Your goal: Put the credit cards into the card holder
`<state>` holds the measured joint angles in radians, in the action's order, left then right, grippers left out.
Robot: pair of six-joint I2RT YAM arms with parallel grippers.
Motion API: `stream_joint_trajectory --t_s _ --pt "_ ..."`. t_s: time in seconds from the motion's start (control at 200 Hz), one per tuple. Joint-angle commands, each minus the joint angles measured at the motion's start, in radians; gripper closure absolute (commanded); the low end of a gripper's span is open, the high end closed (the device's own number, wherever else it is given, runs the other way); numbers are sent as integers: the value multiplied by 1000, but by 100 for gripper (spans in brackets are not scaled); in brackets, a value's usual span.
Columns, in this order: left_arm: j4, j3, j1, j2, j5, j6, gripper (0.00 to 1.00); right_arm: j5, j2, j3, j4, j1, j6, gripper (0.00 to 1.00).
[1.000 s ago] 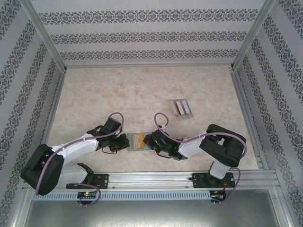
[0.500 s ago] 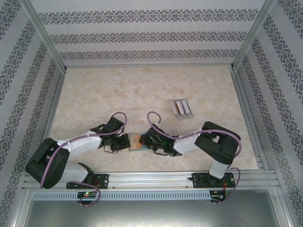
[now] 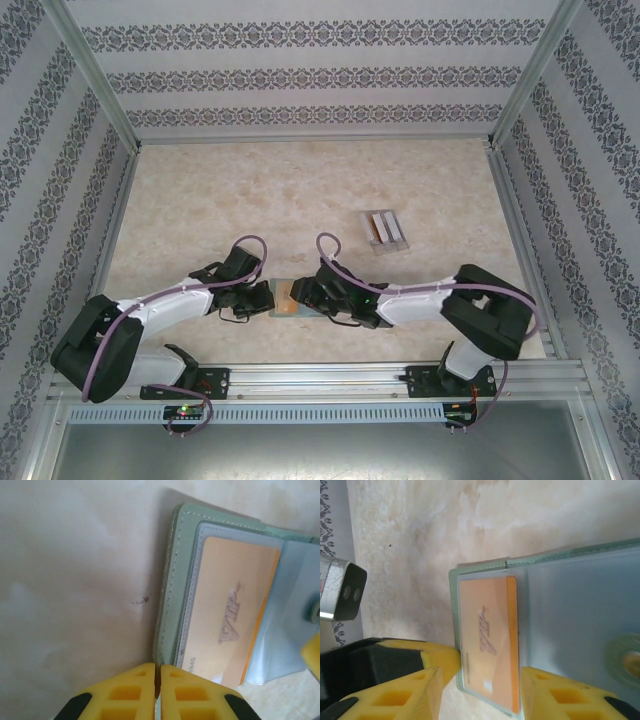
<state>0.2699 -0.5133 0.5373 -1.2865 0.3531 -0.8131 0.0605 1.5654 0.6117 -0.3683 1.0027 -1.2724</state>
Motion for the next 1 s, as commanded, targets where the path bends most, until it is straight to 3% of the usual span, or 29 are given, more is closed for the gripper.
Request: stream_joint_trajectory --t_s 0.0,0.225,0.39,0.635,0.999 --pt "9 -24 12 51 -88 -1 90 -65 -92 -27 138 -17 66 52" --pt "54 -77 8 78 -178 66 82 -100 -219 -78 315 -33 74 48" --pt "36 -71 8 28 -134 58 79 -42 -199 -89 272 -32 79 44" --pt "-16 -72 7 -86 -65 94 68 12 -119 -31 239 -36 116 50" --pt "-46 -87 14 -202 50 89 75 43 -41 -3 227 -48 104 55"
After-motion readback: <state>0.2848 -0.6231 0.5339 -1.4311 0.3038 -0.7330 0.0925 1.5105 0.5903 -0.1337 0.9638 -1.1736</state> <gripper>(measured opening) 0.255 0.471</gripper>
